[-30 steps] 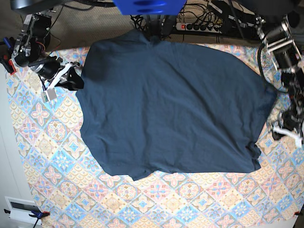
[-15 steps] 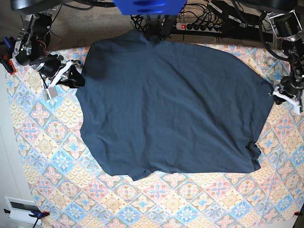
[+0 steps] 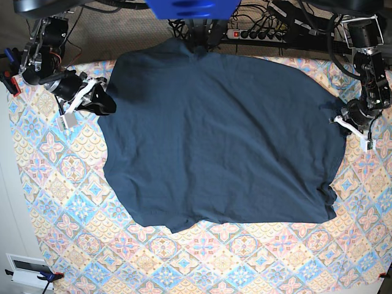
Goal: Layout the t-shirt on the table in an organized manner, then fold the t-shirt properly
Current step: 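Pull the side edge outward with the left gripper to smooth it, then regrasp the shirt's side edge with the left gripper near the shoulder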
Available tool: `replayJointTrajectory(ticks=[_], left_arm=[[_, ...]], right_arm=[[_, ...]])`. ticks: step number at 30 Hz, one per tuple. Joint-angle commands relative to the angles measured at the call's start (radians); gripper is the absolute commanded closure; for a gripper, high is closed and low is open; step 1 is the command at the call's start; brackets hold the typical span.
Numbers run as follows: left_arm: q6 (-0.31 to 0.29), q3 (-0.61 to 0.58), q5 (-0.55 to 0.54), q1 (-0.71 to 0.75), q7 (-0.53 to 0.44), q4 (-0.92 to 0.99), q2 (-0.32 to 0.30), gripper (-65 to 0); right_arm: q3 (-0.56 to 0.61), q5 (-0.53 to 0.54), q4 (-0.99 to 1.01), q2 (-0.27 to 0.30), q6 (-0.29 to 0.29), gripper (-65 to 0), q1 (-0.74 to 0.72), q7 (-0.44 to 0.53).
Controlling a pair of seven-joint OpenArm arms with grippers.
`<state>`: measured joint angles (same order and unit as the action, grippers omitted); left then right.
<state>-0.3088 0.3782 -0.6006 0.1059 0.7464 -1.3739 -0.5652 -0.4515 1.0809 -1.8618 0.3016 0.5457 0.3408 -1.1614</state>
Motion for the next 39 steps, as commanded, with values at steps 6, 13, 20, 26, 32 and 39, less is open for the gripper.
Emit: replayJointTrajectory(ticks=[6, 13, 20, 26, 32, 39], left_arm=[[-0.007, 0.218, -0.285, -0.053, 0.114, -0.146, -0.02, 0.0], [0.003, 0.258, -0.19, -0.245, 0.061, 0.09, 0.004, 0.0], [0.003, 0.121, 0.049, -0.243, -0.021, 0.146, 0.035, -5.8], [-0.003, 0.18, 0.037, -0.079, 0.034, -0.011, 0.007, -17.1], [-0.003, 0.227, -0.083, 0.084, 0.035, -0.109, -0.059, -18.9], [-0.005, 0.273, -0.095, 0.183, 0.034, -0.103, -0.06, -18.9]], right_arm=[[-0.007, 0.018, -0.019, -0.002, 0.003, -12.4, -0.004, 0.021], [-0.005, 0.018, -0.019, -0.023, 0.003, -12.4, -0.003, 0.018], [-0.005, 0.018, -0.019, -0.023, 0.003, -12.4, -0.003, 0.014], [-0.005, 0.018, -0.019, -0.023, 0.003, -12.4, -0.003, 0.014], [-0.005, 0.018, -0.019, -0.023, 0.003, -12.4, -0.003, 0.014], [-0.005, 0.018, -0.019, -0.023, 0.003, -12.4, -0.003, 0.014]])
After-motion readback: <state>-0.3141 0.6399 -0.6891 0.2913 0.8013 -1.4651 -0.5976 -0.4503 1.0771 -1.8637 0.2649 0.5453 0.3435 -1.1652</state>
